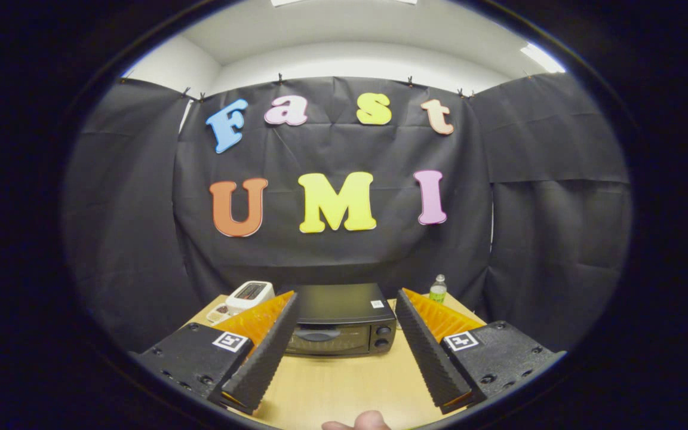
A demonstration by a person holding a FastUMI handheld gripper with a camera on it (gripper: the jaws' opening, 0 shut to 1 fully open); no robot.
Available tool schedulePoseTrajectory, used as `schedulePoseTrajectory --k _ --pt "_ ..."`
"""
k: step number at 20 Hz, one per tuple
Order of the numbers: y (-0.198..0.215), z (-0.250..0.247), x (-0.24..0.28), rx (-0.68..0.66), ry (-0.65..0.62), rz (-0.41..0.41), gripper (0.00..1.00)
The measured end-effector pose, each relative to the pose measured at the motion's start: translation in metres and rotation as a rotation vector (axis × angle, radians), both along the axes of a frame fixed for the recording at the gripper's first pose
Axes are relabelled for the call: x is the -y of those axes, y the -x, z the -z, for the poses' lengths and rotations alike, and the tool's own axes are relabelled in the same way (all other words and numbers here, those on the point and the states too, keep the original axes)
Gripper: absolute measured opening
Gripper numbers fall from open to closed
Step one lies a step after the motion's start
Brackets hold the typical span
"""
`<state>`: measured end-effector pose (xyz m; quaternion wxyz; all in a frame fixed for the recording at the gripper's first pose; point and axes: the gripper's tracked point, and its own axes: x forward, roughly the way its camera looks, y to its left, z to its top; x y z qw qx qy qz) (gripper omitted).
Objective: Open the toaster oven, put the food inside, and close the toaster oven door.
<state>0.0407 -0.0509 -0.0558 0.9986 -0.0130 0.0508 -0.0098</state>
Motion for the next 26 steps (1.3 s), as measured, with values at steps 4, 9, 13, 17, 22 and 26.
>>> schedulePoseTrajectory --k 4,9,13,17,22,26 --pt "-0.034 0.033 -0.007 -0.056 -0.008 -0.042 1.00" --pt "-0.093 0.080 -0.022 -0.120 -0.001 -0.102 1.00" --pt "-0.145 0.121 -0.035 -0.163 -0.014 -0.143 1.00" --pt "-0.196 0.161 -0.041 -0.193 0.010 -0.144 1.00" --pt "-0.230 0.200 -0.040 -0.251 0.006 -0.099 1.00" --pt "-0.225 0.204 -0.042 -0.238 0.069 -0.088 1.00"
